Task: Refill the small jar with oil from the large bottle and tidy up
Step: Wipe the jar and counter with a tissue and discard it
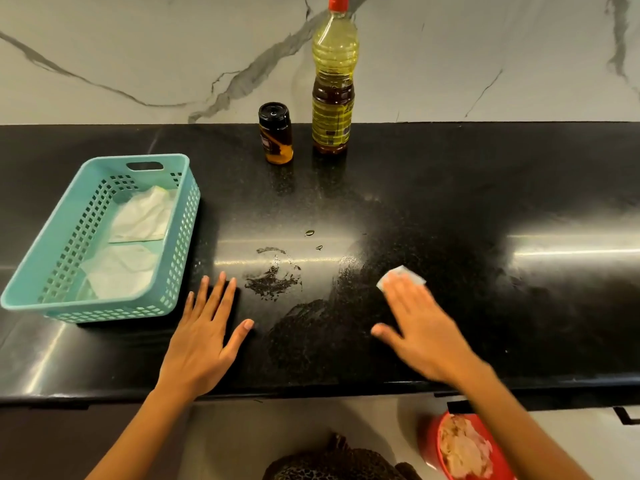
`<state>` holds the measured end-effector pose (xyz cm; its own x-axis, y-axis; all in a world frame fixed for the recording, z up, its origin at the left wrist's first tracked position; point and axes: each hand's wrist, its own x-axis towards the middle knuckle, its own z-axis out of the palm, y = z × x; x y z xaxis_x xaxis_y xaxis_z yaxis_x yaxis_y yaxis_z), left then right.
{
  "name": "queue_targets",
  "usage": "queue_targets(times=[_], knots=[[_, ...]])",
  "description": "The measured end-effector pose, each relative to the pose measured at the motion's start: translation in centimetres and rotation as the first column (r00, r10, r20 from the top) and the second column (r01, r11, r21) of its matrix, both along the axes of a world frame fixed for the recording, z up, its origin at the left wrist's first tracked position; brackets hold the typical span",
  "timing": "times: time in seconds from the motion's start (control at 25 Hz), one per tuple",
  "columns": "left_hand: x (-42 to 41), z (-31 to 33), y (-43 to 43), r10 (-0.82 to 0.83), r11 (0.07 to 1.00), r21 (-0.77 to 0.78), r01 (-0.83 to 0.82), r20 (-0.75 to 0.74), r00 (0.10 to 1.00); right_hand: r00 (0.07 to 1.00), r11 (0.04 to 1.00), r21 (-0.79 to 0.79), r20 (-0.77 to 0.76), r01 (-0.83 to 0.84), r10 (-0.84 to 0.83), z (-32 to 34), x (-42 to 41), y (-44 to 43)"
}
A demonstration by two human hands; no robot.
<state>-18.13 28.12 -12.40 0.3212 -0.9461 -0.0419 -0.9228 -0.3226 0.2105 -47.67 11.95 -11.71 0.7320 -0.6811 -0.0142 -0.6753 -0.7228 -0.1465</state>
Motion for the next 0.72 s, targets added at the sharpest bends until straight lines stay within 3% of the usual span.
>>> queue_targets(times=[0.12,0.2,0.36,0.48,0.6,0.72], knots=[[0.2,0.0,-0.1,0.010,1.000,-0.015,-0.011,-0.023,1.000,0.968,0.964,0.104,-0.068,0.246,-0.240,0.4,1.0,-6.9],[0.2,0.0,-0.2,0.009,1.000,-0.014,-0.009,-0.008,1.000,0.951,0.945,0.123,-0.106,0.303,-0.291,0.8,4.9,-9.7],[0.3,-0.1,-0.2,0.000,1.000,-0.010,0.001,0.050,0.999,0.994,0.992,0.124,-0.107,-0.012,0.026,0.9,10.7,-5.2],[0.4,-0.2,-0.2,0.000,1.000,-0.017,0.001,0.074,0.997,0.980,0.975,0.109,-0.017,-0.193,0.196,0.9,6.8,-0.2],[0.3,-0.4,-0.2,-0.001,1.000,-0.025,0.002,0.078,0.997,0.998,0.999,0.036,-0.048,-0.039,0.041,0.4,1.6,-4.1],[0.4,-0.5,-0.3,-0.002,1.000,-0.029,0.004,0.074,0.997,0.967,0.966,0.102,-0.118,0.238,-0.226,0.8,2.1,-11.4]])
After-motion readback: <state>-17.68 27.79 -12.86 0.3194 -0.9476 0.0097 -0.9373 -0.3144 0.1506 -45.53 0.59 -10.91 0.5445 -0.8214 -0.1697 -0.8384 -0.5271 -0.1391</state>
